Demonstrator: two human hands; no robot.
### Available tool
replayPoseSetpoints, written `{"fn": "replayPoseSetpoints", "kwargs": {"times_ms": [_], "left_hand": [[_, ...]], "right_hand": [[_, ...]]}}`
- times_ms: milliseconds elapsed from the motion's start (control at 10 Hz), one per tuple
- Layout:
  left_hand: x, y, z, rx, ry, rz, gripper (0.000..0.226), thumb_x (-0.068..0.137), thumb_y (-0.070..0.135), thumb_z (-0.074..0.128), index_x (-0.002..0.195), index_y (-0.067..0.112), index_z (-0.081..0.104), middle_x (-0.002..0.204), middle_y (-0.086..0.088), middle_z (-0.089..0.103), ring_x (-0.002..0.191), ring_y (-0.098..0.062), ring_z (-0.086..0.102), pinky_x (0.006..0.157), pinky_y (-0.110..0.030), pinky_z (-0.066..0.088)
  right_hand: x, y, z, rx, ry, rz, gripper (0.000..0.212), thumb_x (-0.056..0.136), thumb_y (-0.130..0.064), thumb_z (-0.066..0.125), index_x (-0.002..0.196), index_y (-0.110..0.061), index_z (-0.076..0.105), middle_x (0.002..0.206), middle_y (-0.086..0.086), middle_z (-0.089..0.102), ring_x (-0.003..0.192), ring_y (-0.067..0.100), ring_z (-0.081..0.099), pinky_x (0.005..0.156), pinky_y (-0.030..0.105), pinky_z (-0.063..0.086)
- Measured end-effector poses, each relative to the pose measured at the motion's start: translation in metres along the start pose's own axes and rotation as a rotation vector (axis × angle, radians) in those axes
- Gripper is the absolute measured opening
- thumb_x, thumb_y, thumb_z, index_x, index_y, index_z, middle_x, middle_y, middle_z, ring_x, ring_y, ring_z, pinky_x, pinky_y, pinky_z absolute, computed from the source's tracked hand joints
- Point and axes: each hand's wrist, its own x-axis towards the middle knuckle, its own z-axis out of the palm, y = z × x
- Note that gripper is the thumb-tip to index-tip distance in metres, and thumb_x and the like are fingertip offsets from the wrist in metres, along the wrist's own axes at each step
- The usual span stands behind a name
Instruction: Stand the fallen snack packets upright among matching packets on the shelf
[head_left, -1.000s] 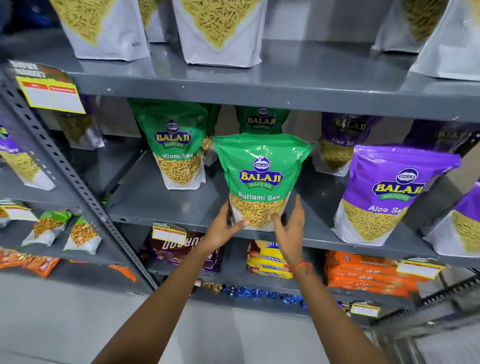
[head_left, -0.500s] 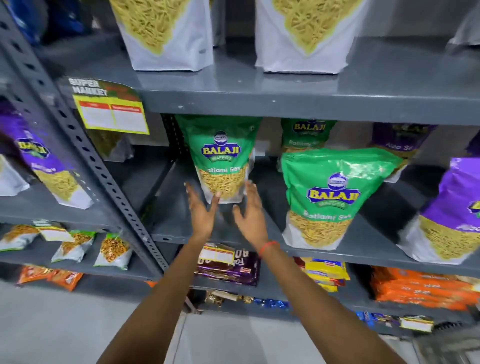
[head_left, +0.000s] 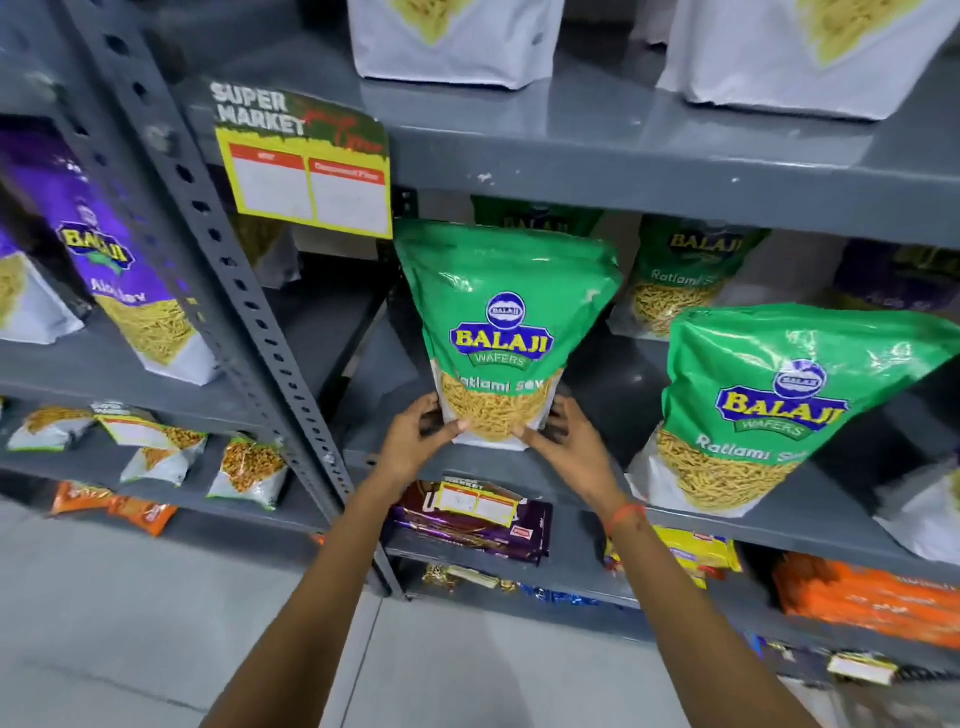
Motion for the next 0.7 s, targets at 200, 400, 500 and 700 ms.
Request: {"fn": "replayPoseSetpoints", "kwargs": {"times_ms": [200,400,500,700], "left_hand": [[-0.033,-0.007,-0.004,-0.045,-0.025,0.003,0.026,0.082,0.014,0.067,0.103,0.028,0.06,0.105,0.007,0.068,0.098,-0.004,0.064,0.087,-0.018,0.051],[-0.042,0.003,-0.006,0.067,-0.076,-0.007,0.044,0.086,0.025,0.062,0.126,0.012,0.05,0.126,-0.005,0.062,0.115,-0.018,0.059,0.102,-0.035,0.046],[-0.049,0.014,-0.003,0.124,-0.058,-0.028,0.044,0.088,0.023,0.06,0.129,0.012,0.048,0.127,-0.005,0.059,0.114,-0.017,0.056,0.098,-0.031,0.044],[-0.068,0.039,0.016,0.326,0.08,-0.266,0.032,0.091,0.021,0.056,0.111,-0.003,0.052,0.129,-0.027,0.055,0.117,-0.035,0.054,0.093,-0.042,0.044]], "right_hand": [[-0.027,0.01,0.015,-0.067,0.04,0.004,0.047,0.074,-0.034,0.074,0.114,-0.026,0.049,0.122,0.002,0.063,0.111,0.017,0.059,0.096,0.035,0.048],[-0.039,0.009,0.023,-0.065,0.107,0.005,0.055,0.075,-0.034,0.073,0.122,-0.022,0.047,0.125,0.005,0.061,0.112,0.018,0.058,0.094,0.033,0.049],[-0.043,0.0,0.024,-0.07,0.102,0.0,0.05,0.076,-0.029,0.073,0.118,-0.021,0.048,0.121,0.002,0.061,0.113,0.021,0.058,0.091,0.031,0.048],[-0.052,-0.013,0.006,-0.42,0.032,-0.004,0.055,0.079,-0.028,0.067,0.124,-0.005,0.045,0.126,0.02,0.052,0.12,0.035,0.046,0.099,0.043,0.042]]}}
